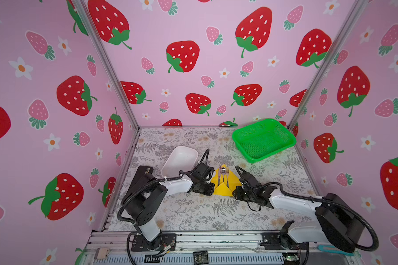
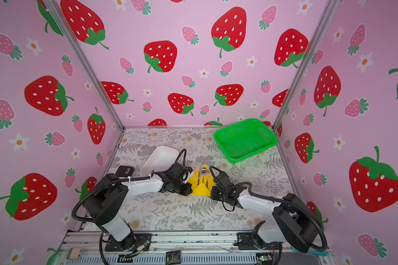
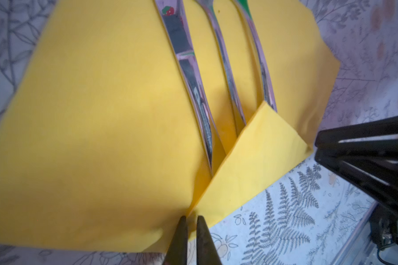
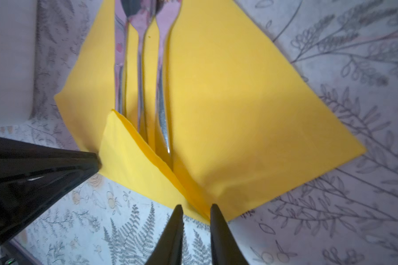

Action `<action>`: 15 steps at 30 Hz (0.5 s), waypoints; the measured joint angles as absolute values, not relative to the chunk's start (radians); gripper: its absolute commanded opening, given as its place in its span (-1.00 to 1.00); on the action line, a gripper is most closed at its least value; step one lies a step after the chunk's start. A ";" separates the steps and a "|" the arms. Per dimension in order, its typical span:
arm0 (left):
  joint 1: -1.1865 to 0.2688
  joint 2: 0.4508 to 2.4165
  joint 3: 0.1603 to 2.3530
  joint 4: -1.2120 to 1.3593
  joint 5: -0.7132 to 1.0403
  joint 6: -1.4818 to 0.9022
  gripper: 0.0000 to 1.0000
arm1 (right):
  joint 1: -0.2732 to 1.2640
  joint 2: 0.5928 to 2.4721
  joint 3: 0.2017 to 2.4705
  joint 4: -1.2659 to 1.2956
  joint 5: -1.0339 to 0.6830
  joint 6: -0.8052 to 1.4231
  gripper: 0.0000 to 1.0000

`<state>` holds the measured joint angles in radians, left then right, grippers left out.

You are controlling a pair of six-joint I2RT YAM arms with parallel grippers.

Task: Place the utensils on the paper napkin and roll it up

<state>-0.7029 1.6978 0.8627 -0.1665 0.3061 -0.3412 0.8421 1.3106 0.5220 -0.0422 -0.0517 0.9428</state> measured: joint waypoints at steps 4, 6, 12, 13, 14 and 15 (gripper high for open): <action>-0.703 1.698 0.867 -0.171 0.306 -0.341 -0.75 | 0.842 1.279 0.522 0.046 -0.117 0.926 -0.50; -0.703 1.698 0.869 -0.176 0.306 -0.341 -0.75 | 0.845 1.298 0.522 0.092 -0.160 0.920 -0.51; -0.703 1.698 0.870 -0.184 0.306 -0.341 -0.74 | 0.863 1.440 0.571 0.152 -0.246 0.911 -0.57; -0.703 1.698 0.870 -0.183 0.307 -0.341 -0.74 | 0.865 1.457 0.581 0.153 -0.247 0.911 -0.58; -0.703 1.698 0.870 -0.184 0.307 -0.341 -0.73 | 0.867 1.473 0.590 0.153 -0.245 0.912 -0.59; -0.703 1.698 0.870 -0.184 0.308 -0.341 -0.72 | 0.867 1.486 0.598 0.152 -0.241 0.912 -0.59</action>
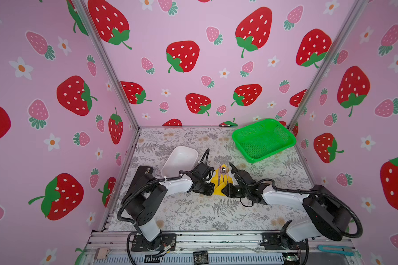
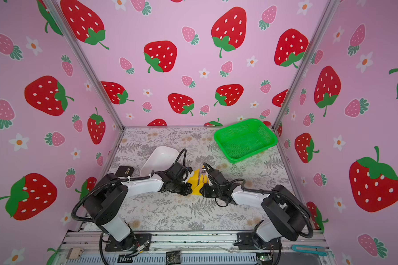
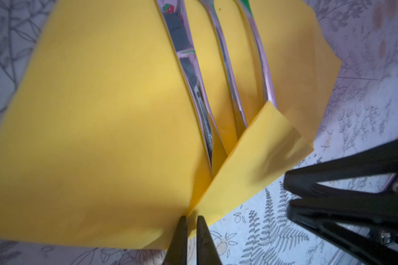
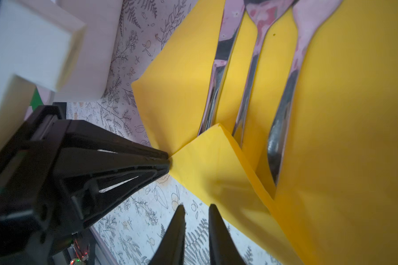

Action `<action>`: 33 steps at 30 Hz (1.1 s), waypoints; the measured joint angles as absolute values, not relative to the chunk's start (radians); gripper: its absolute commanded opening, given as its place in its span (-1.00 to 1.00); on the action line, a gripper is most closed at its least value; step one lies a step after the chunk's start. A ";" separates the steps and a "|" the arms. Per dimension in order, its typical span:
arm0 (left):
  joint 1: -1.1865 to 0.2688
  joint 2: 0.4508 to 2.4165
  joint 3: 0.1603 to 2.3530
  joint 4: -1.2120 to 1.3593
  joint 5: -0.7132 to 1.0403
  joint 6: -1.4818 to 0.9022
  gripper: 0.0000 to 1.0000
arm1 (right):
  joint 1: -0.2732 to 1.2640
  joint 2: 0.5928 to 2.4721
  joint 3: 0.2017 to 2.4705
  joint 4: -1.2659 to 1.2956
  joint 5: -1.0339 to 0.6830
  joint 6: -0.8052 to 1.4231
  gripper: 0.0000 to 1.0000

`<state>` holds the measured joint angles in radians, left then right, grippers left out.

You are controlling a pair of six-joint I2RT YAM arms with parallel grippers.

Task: Place the utensils on the paper napkin and roll it up

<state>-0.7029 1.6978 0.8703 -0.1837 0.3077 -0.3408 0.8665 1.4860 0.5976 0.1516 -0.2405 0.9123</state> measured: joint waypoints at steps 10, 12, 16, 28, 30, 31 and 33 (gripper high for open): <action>-0.643 1.592 0.868 -0.175 0.412 -0.357 -0.69 | 0.867 1.518 0.609 0.118 -0.198 0.916 -0.61; -0.637 1.594 0.868 -0.178 0.432 -0.355 -0.71 | 0.867 1.522 0.609 0.117 -0.196 0.916 -0.61; -0.638 1.636 0.868 -0.186 0.474 -0.352 -0.74 | 0.867 1.525 0.609 0.112 -0.194 0.916 -0.61; -0.638 1.692 0.867 -0.217 0.376 -0.355 -0.74 | 0.867 1.527 0.613 0.112 -0.192 0.916 -0.61; -0.640 1.703 0.870 -0.228 0.370 -0.340 -0.74 | 0.867 1.532 0.614 0.111 -0.192 0.916 -0.60; -0.641 1.703 0.873 -0.232 0.366 -0.337 -0.74 | 0.867 1.536 0.614 0.110 -0.192 0.917 -0.60; -0.646 1.703 0.875 -0.238 0.351 -0.334 -0.74 | 0.867 1.542 0.618 0.110 -0.192 0.918 -0.61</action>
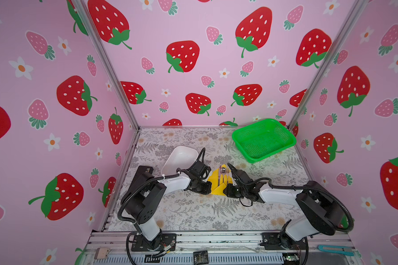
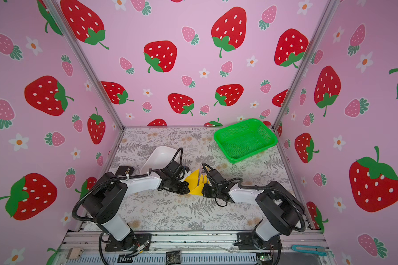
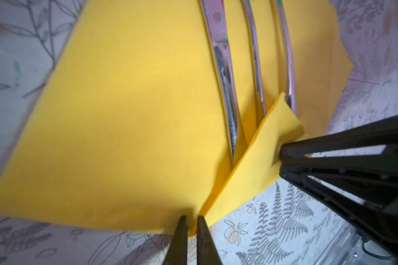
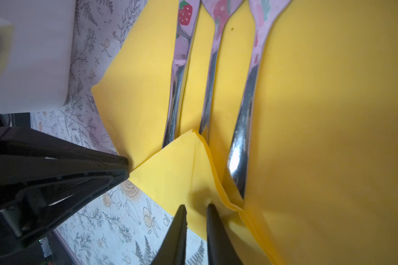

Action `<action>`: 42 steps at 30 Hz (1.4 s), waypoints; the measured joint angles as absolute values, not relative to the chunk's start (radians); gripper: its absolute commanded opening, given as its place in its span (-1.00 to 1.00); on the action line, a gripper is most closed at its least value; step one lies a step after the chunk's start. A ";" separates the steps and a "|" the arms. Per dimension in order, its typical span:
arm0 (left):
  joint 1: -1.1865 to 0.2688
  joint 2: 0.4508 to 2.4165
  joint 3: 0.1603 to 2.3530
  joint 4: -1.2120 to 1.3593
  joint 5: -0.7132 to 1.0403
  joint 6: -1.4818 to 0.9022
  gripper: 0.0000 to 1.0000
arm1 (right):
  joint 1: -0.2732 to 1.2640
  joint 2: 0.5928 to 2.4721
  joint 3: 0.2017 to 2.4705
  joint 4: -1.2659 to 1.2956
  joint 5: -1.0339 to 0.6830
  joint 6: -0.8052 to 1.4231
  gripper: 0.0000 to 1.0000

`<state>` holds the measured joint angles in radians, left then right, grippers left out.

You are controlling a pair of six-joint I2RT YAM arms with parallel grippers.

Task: Place the utensils on the paper napkin and roll it up

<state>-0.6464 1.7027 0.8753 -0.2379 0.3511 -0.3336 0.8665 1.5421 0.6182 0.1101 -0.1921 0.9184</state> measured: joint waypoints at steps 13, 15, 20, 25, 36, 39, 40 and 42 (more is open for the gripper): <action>-0.670 1.550 0.875 -0.189 0.368 -0.393 -0.83 | 0.867 1.544 0.620 0.107 -0.180 0.922 -0.60; -0.688 1.564 0.878 -0.158 0.388 -0.416 -0.86 | 0.867 1.544 0.620 0.106 -0.176 0.924 -0.60; -0.743 1.650 0.912 -0.126 0.401 -0.474 -1.00 | 0.867 1.542 0.620 0.103 -0.167 0.936 -0.59; -0.760 1.710 0.934 -0.121 0.378 -0.523 -1.00 | 0.867 1.539 0.620 0.100 -0.163 0.945 -0.59; -0.763 1.770 0.940 -0.110 0.320 -0.566 -1.00 | 0.851 1.454 0.604 0.070 -0.141 0.951 -0.57; -0.763 1.770 0.939 -0.109 0.313 -0.575 -1.00 | 0.841 1.435 0.583 0.065 -0.141 0.950 -0.57; -0.763 1.770 0.939 -0.109 0.310 -0.576 -1.00 | 0.838 1.433 0.576 0.062 -0.141 0.950 -0.57; -0.764 1.770 0.940 -0.109 0.307 -0.579 -1.00 | 0.835 1.433 0.567 0.049 -0.141 0.949 -0.58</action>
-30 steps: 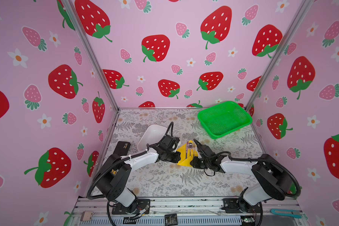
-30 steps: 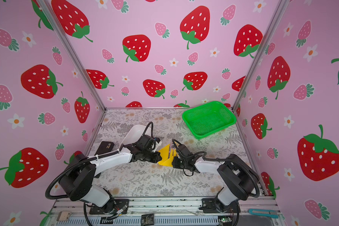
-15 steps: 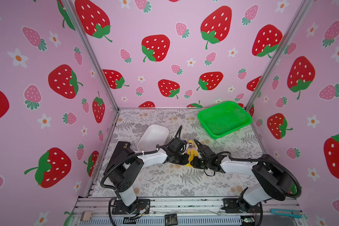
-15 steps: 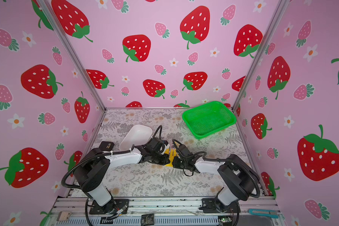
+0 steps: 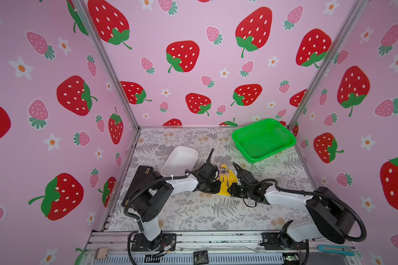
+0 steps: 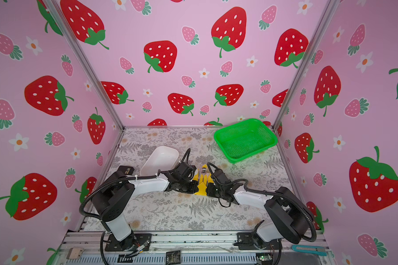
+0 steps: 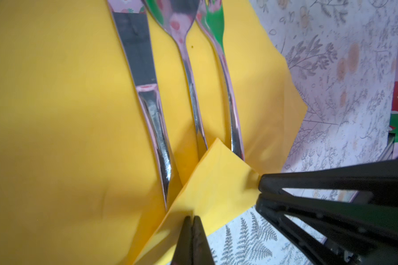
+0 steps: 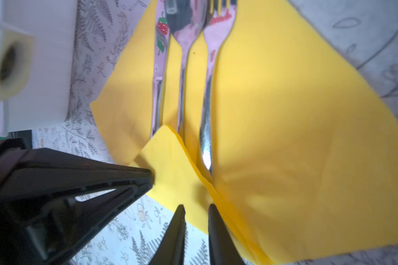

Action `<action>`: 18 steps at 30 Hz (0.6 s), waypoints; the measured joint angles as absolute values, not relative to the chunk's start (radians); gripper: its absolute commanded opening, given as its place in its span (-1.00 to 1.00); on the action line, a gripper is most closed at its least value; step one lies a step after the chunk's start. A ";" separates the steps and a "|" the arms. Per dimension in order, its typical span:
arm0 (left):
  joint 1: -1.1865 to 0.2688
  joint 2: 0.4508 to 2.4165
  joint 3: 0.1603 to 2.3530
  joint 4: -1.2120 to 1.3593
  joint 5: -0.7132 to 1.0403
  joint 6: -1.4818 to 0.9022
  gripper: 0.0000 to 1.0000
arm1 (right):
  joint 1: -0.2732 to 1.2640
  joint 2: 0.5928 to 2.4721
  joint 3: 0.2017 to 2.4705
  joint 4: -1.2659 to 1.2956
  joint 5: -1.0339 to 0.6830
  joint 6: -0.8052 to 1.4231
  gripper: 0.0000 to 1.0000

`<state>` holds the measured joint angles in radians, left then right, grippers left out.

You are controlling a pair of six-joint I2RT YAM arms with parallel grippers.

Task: Place the utensils on the paper napkin and roll it up

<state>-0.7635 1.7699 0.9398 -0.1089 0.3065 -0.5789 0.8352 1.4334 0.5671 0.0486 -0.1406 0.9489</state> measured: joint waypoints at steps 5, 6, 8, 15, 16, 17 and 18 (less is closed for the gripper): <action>-0.764 1.769 0.940 -0.109 0.306 -0.583 -1.00 | 0.835 1.433 0.558 0.029 -0.139 0.944 -0.59; -0.764 1.769 0.939 -0.109 0.307 -0.583 -0.99 | 0.836 1.433 0.558 0.027 -0.139 0.944 -0.59; -0.767 1.766 0.940 -0.110 0.306 -0.582 -0.94 | 0.836 1.434 0.558 0.027 -0.137 0.944 -0.59; -0.818 1.711 0.952 -0.116 0.318 -0.555 -0.91 | 0.836 1.434 0.556 0.023 -0.126 0.942 -0.59; -0.825 1.711 0.960 -0.116 0.323 -0.552 -0.91 | 0.836 1.434 0.555 0.021 -0.125 0.942 -0.59; -0.832 1.713 0.969 -0.117 0.324 -0.550 -0.91 | 0.836 1.434 0.554 0.021 -0.124 0.942 -0.59; -0.837 1.715 0.976 -0.118 0.325 -0.550 -0.91 | 0.836 1.434 0.554 0.021 -0.123 0.942 -0.59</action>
